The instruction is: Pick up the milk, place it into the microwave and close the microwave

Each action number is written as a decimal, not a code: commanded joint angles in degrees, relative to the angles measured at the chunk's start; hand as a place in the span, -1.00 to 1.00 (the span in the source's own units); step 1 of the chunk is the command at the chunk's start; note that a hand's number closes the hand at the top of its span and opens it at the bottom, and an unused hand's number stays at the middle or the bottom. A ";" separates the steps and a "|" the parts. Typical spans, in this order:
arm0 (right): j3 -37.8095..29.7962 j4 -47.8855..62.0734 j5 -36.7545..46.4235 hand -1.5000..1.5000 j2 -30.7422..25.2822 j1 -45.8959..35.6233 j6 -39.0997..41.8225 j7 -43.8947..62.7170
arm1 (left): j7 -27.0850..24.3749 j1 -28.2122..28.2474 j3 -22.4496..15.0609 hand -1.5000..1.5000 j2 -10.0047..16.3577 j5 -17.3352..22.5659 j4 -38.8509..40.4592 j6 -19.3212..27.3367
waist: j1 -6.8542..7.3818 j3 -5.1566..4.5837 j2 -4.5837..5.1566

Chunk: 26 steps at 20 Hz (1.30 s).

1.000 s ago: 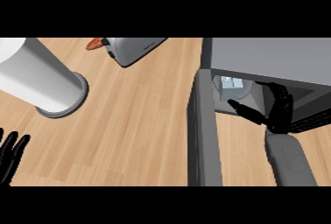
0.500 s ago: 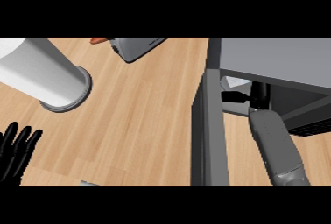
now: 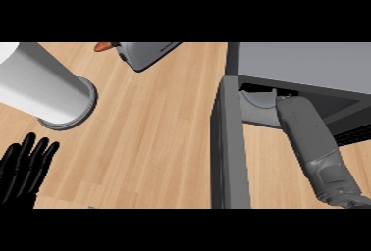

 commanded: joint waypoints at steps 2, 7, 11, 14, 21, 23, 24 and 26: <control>-1.90 6.48 -0.61 -1.00 -0.71 -5.51 -0.09 0.72 | 0.04 0.11 -2.48 -1.00 -1.87 -3.01 -0.65 1.56 | -1.43 0.03 -0.49; -3.30 10.30 -1.77 -1.00 -2.06 -7.64 3.76 -1.34 | -0.07 0.16 -4.12 -1.00 -2.83 -3.98 -1.83 1.99 | -1.55 0.08 -0.41; -4.65 12.76 -2.80 -1.00 -1.22 -7.20 4.56 -5.24 | 0.59 -0.78 -3.90 -1.00 -3.37 -4.65 -1.01 3.24 | -2.99 0.02 -0.76; -5.79 14.40 -3.60 -1.00 -0.97 -6.12 4.68 -7.55 | 0.76 -2.14 -5.13 -1.00 -3.68 -6.32 0.92 3.91 | -4.03 0.01 -0.74; -7.57 16.56 -5.42 -1.00 -0.16 -3.10 9.83 -14.99 | 1.41 -3.15 -8.56 -1.00 -3.72 -7.75 3.66 4.19 | -5.95 -0.02 -1.34; -7.54 17.48 -5.52 -1.00 -1.50 -5.26 13.21 -13.14 | -0.43 -0.85 -9.28 -1.00 -3.57 -7.62 4.39 2.58 | -6.09 -0.12 -1.98; -7.25 17.85 -5.37 -1.00 1.05 -3.50 12.82 -15.55 | 1.44 -0.79 -8.11 -1.00 -2.67 -6.15 2.93 2.32 | -6.14 -0.11 -2.09; -8.60 17.63 -7.10 -1.00 0.68 -1.85 16.76 -17.57 | -0.29 -2.66 -10.07 -1.00 -3.12 -7.86 7.14 1.60 | -7.31 -0.14 -2.35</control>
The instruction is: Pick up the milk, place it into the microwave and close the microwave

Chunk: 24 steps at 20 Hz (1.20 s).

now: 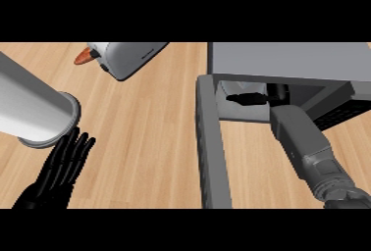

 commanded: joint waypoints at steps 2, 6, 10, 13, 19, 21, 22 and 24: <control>-1.09 1.32 -1.56 -1.00 1.10 1.16 5.33 -2.69 | 3.43 -2.94 -1.87 -1.00 0.45 0.13 0.16 -0.69 | -1.07 -0.02 -0.49; -1.49 0.67 -2.47 -1.00 1.39 5.20 7.60 -7.16 | -0.09 -3.23 -0.64 -1.00 4.56 0.77 5.45 -6.10 | -1.96 -0.09 -0.92; -0.45 -0.50 -2.34 -1.00 1.55 9.18 9.77 -10.29 | -0.57 -10.73 -1.92 1.00 3.92 -1.35 13.34 -6.59 | -3.32 -0.14 -1.25; 1.27 -4.46 -2.48 -1.00 3.05 12.29 10.50 -10.49 | -0.28 -8.74 -7.93 1.00 1.84 -7.86 11.04 -4.42 | -4.27 -0.21 -1.96; 4.95 -16.31 -3.56 -1.00 4.35 21.34 14.45 -6.66 | -2.98 -12.11 -8.70 1.00 0.22 -10.80 19.68 -2.42 | -5.49 -0.31 -2.43; 5.76 -18.67 -3.31 -1.00 2.12 24.25 17.42 -7.13 | -0.95 -14.51 -11.73 1.00 -0.47 -15.74 20.46 0.31 | -6.06 -0.32 -2.55; 6.42 -21.12 -3.30 -1.00 3.54 24.66 15.67 -5.03 | -2.38 -15.21 -11.35 1.00 1.09 -15.47 23.83 -1.93 | -5.90 -0.33 -2.45; 7.52 -24.88 -3.44 -1.00 6.16 25.01 14.69 -2.14 | -0.69 -17.49 -13.81 1.00 0.43 -16.13 25.96 -3.30 | -6.46 -0.37 -2.60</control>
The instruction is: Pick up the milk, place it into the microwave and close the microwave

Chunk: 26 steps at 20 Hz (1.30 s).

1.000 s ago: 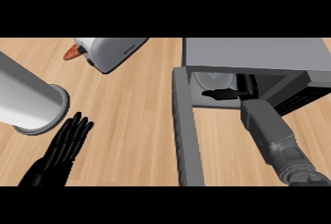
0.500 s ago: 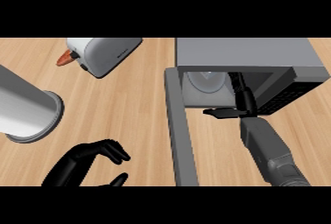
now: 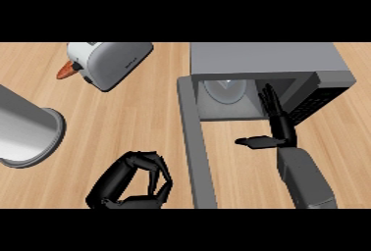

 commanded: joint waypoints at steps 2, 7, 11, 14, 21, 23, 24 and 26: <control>3.14 -11.91 -0.27 -1.00 1.02 8.70 1.76 3.49 | 0.91 -5.64 -3.47 1.00 -0.93 -2.46 8.31 -0.55 | -1.13 -0.10 -0.16; 4.56 -27.12 -2.71 -1.00 -1.59 19.51 7.60 6.11 | -4.26 -6.42 -9.68 1.00 -0.96 -2.38 16.93 3.40 | -1.33 -0.13 -0.07; 5.73 -40.88 -4.79 -1.00 -1.48 29.60 9.90 10.92 | -4.12 -6.19 -15.51 1.00 -0.97 -1.33 18.22 4.90 | -1.49 -0.14 -0.17; 5.31 -48.10 -6.85 -1.00 -1.48 32.65 10.56 13.20 | -1.95 -13.37 -24.45 1.00 -0.96 1.57 22.75 13.34 | -1.31 -0.08 0.23; 3.96 -61.94 -15.40 -1.00 -2.53 36.41 16.00 23.06 | -3.85 -24.39 -36.48 1.00 -0.96 11.43 33.57 30.66 | -2.12 -0.10 0.67; 5.00 -63.65 -16.87 -1.00 -2.01 35.79 16.97 24.77 | -2.78 -26.43 -39.03 1.00 -0.96 15.81 32.58 35.31 | -2.77 -0.12 0.81; 5.03 -64.86 -18.11 -1.00 -2.31 35.80 17.78 26.23 | -2.22 -27.53 -39.39 1.00 -0.95 17.27 32.71 37.51 | -3.04 -0.13 0.83; 4.73 -66.96 -19.08 -1.00 -4.09 36.72 19.62 26.33 | -4.48 -29.41 -38.96 1.00 -0.95 19.84 33.79 40.99 | -4.40 -0.20 0.98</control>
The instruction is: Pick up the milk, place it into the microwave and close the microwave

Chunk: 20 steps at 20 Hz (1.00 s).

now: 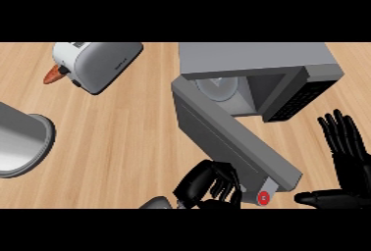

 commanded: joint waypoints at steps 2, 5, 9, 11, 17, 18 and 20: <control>-0.65 -5.83 -5.15 -1.00 -2.63 0.75 3.98 5.24 | -1.64 -6.62 -3.24 1.00 -0.63 8.65 1.36 9.56 | -1.86 -0.11 0.31; -0.05 -5.69 -6.70 -1.00 -2.71 -1.54 4.83 5.77 | -4.17 -8.28 -3.54 1.00 -0.63 12.34 2.35 14.22 | -2.88 -0.13 0.81; 0.92 -8.14 -9.96 -1.00 -5.55 -2.42 9.65 7.18 | -6.04 -13.54 -2.63 1.00 -0.64 15.27 3.98 17.45 | -4.63 -0.15 1.07; 2.01 -9.60 -10.84 -1.00 -5.90 -2.48 10.44 9.04 | -6.85 -15.55 -2.13 1.00 -0.64 18.26 4.71 17.85 | -5.36 -0.19 1.23; 2.83 -11.82 -14.93 -1.00 -6.69 -3.27 12.04 11.89 | -6.24 -22.95 1.46 1.00 -0.65 23.97 9.36 20.31 | -8.23 -0.14 1.84; 2.56 -12.94 -16.07 -1.00 -7.33 -3.18 12.16 13.01 | -6.54 -22.70 1.55 1.00 -0.65 24.94 10.59 20.21 | -8.99 -0.21 1.93; 2.68 -12.71 -17.15 -1.00 -8.11 -4.37 13.17 13.19 | -5.92 -25.19 2.64 1.00 -0.65 26.56 11.32 21.91 | -9.81 -0.12 2.28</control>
